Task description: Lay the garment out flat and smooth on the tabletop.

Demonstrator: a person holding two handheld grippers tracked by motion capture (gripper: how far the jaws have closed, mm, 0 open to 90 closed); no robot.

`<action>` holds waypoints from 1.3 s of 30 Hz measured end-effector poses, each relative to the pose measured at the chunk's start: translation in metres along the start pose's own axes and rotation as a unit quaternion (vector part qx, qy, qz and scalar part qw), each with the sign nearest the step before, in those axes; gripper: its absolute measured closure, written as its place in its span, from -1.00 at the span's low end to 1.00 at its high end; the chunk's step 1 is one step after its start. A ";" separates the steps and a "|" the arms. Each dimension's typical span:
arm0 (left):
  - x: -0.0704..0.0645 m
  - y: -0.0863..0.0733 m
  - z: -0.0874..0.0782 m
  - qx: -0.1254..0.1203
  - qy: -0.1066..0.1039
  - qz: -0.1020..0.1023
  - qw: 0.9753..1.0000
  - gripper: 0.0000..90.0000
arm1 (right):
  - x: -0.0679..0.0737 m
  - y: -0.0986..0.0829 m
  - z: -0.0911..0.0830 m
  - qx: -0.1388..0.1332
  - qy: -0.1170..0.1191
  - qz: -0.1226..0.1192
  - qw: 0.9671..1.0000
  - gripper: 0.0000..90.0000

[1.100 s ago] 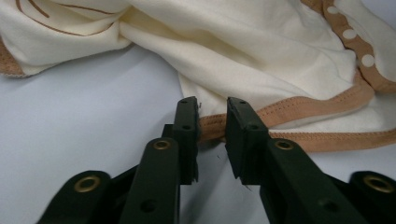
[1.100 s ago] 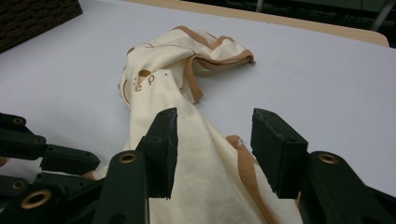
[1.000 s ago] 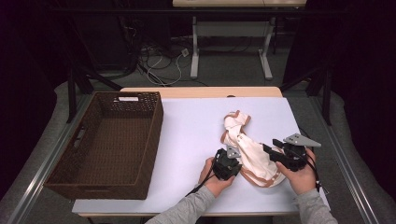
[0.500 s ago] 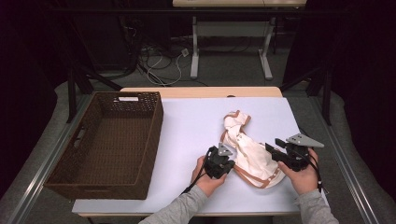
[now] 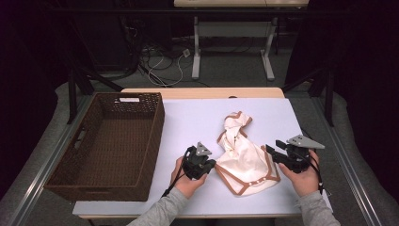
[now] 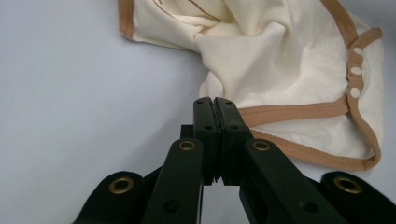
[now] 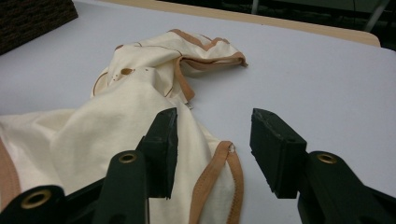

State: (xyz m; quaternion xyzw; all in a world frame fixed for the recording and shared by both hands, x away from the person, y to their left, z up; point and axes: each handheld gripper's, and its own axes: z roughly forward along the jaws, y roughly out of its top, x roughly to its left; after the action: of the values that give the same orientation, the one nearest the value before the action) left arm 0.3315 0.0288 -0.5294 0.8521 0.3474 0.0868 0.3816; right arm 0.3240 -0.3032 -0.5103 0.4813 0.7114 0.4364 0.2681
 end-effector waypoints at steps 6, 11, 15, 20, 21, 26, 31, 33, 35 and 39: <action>0.015 -0.006 -0.011 -0.003 0.011 -0.016 1.000 0.97 | 0.003 -0.001 0.010 0.017 0.001 -0.001 1.000 0.18; 0.029 -0.014 -0.016 -0.001 0.019 -0.035 0.999 0.97 | 0.006 -0.003 0.023 0.030 0.004 -0.005 1.000 0.21; 0.037 -0.017 -0.020 -0.001 0.030 -0.045 0.999 0.97 | 0.007 -0.005 0.032 0.052 0.001 -0.010 0.999 0.26; 0.044 -0.019 -0.026 -0.008 0.041 -0.053 0.998 0.97 | 0.003 -0.007 0.044 0.069 -0.002 -0.005 0.998 0.29; 0.045 -0.019 -0.027 -0.006 0.047 -0.048 0.998 0.97 | 0.002 -0.008 0.047 0.075 -0.003 0.001 0.997 0.29; 0.051 -0.022 -0.028 -0.005 0.052 -0.058 0.997 0.97 | 0.002 -0.014 0.060 0.096 0.002 0.004 0.995 0.29; 0.053 -0.024 -0.029 0.000 0.055 -0.058 0.997 0.97 | 0.003 -0.021 0.067 0.119 -0.002 -0.003 0.993 0.34; 0.054 -0.025 -0.029 0.001 0.057 -0.059 0.997 0.97 | 0.004 -0.022 0.066 0.115 0.006 0.001 0.993 0.45; 0.055 -0.026 -0.030 0.001 0.057 -0.063 0.996 0.97 | 0.006 -0.023 0.065 0.114 0.011 0.003 0.993 0.60; 0.057 -0.028 -0.029 0.005 0.060 -0.062 0.996 0.97 | 0.008 -0.023 0.065 0.117 0.030 0.004 0.993 0.93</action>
State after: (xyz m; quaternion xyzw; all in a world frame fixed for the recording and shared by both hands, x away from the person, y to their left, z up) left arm 0.3473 0.0968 -0.5356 0.8243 0.4222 0.1120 0.3602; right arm 0.3624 -0.2761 -0.5612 0.4989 0.7634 0.3652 0.1870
